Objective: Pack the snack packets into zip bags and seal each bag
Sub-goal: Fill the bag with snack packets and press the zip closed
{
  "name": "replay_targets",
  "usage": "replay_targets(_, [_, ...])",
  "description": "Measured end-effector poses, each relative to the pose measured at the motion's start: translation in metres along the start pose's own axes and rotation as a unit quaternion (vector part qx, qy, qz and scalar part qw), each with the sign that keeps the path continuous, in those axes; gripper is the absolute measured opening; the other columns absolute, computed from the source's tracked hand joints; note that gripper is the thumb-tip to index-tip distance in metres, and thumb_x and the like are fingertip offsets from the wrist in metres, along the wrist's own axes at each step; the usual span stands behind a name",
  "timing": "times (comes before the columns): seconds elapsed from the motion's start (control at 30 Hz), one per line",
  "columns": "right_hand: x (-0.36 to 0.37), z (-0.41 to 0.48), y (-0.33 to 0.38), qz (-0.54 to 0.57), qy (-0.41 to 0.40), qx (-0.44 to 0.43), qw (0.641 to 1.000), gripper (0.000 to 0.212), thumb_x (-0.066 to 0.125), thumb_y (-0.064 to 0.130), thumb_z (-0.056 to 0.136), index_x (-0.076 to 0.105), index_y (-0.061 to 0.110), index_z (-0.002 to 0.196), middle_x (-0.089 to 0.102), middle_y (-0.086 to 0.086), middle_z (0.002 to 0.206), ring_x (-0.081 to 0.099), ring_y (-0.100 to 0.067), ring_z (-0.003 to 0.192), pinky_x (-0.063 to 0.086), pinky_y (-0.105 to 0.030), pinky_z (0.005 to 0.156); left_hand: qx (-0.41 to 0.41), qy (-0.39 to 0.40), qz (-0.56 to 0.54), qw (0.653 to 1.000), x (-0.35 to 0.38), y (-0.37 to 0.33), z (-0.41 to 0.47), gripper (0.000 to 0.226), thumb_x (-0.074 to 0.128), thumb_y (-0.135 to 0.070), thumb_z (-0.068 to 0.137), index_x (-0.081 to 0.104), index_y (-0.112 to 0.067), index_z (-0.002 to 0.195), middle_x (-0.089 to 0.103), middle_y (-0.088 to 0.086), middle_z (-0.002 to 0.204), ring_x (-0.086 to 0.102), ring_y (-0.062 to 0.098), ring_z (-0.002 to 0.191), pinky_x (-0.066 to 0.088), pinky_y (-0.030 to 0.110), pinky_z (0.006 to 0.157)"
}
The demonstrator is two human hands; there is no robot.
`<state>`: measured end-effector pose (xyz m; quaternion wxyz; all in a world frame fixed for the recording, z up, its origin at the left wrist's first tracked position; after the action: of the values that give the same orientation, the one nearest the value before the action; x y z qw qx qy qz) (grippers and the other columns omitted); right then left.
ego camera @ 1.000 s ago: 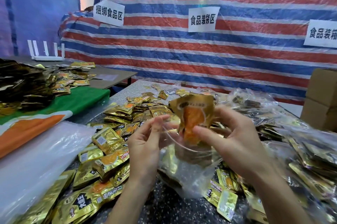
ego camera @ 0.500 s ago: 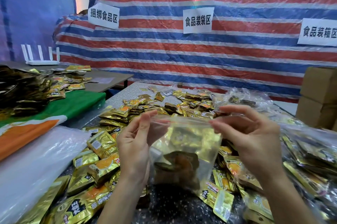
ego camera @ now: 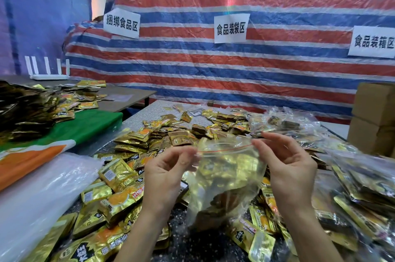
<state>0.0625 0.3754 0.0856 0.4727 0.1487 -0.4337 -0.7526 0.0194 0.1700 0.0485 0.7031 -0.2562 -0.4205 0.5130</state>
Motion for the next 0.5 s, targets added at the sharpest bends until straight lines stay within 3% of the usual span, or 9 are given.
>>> replay_targets(0.2, [0.0021, 0.0013, -0.0013, 0.014, -0.037, -0.003, 0.999, 0.020, 0.081, 0.008, 0.079, 0.072, 0.012, 0.096, 0.077, -0.004, 0.090, 0.075, -0.019, 0.088, 0.061, -0.028, 0.080, 0.015, 0.005, 0.034, 0.999, -0.0043, 0.0009, -0.0038, 0.028, 0.079, -0.047, 0.071, 0.078, -0.021, 0.079, 0.075, 0.011, 0.075, 0.071, 0.021, 0.070, 0.058, 0.025, 0.069])
replay_targets(0.3, [0.0021, 0.0010, -0.0045, 0.026, -0.055, 0.008, 0.998, 0.020, 0.082, 0.010, 0.077, 0.073, 0.014, 0.095, 0.078, -0.003, 0.088, 0.075, -0.018, 0.085, 0.061, -0.025, 0.075, 0.026, 0.015, 0.046, 0.998, -0.0055, 0.0013, -0.0055, 0.019, 0.082, -0.040, 0.075, 0.079, -0.022, 0.078, 0.075, 0.010, 0.075, 0.072, 0.020, 0.070, 0.056, 0.020, 0.067])
replay_targets(0.5, [0.0021, 0.0024, -0.0097, 0.039, -0.081, 0.026, 0.996, 0.017, 0.084, 0.010, 0.077, 0.074, 0.020, 0.087, 0.078, -0.004, 0.084, 0.074, -0.017, 0.076, 0.059, -0.021, 0.066, 0.036, 0.033, 0.064, 0.997, -0.0069, 0.0047, -0.0065, 0.014, 0.082, -0.028, 0.065, 0.080, -0.022, 0.077, 0.076, 0.008, 0.076, 0.072, 0.015, 0.067, 0.056, 0.018, 0.063])
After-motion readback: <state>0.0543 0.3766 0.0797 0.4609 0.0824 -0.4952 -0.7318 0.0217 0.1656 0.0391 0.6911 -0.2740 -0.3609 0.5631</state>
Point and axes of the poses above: each hand's wrist, its own z-axis towards the middle knuckle, its own x-axis out of the palm, y = z × x, the point moved 2 cm from there along z, towards the middle knuckle
